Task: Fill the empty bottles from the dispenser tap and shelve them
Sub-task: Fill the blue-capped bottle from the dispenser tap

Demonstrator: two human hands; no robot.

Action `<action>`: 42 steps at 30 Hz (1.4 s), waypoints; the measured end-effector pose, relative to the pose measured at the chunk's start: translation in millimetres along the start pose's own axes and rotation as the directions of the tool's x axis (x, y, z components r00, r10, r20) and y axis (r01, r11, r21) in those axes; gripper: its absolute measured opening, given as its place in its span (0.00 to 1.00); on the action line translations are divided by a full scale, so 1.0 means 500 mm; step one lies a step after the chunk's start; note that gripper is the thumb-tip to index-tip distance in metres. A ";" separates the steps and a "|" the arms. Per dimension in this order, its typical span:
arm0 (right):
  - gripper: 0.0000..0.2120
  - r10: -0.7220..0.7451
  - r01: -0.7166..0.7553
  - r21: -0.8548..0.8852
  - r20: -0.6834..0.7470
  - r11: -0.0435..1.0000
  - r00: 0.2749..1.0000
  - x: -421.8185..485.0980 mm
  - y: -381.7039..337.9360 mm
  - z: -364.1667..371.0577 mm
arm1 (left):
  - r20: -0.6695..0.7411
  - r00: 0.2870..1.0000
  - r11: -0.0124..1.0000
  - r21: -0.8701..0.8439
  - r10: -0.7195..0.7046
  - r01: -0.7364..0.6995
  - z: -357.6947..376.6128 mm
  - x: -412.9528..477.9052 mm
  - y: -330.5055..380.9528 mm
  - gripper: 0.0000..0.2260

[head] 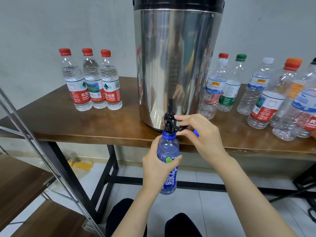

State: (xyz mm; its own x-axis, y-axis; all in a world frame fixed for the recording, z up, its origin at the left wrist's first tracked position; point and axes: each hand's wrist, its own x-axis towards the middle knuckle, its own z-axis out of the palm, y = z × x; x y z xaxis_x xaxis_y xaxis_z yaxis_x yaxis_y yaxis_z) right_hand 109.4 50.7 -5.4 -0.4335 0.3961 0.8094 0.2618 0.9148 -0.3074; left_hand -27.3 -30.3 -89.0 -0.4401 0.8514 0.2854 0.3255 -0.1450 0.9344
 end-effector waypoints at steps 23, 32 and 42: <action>0.19 0.172 -0.162 -0.163 0.049 0.973 0.984 0.120 -0.043 0.029 | -0.008 1.000 1.000 -0.018 -0.004 0.004 0.003 -0.003 0.001 0.33; 0.13 0.284 -0.285 0.090 0.027 0.954 0.958 0.081 -0.011 0.021 | 0.004 1.000 1.000 -0.010 0.002 -0.002 -0.003 -0.003 0.004 0.32; 0.21 0.687 -0.502 -0.536 0.222 0.679 0.692 -0.044 0.128 -0.007 | 0.030 0.999 0.999 0.000 -0.034 0.034 -0.008 -0.002 0.004 0.32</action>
State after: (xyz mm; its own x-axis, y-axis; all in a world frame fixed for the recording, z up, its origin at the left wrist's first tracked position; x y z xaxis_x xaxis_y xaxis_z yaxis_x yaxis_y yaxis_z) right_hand 138.9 100.5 -41.0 -0.3117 0.9201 0.2371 0.8573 0.3799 -0.3473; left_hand -29.5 -33.6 -86.6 -0.4259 0.8705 0.2466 0.3104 -0.1154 0.9436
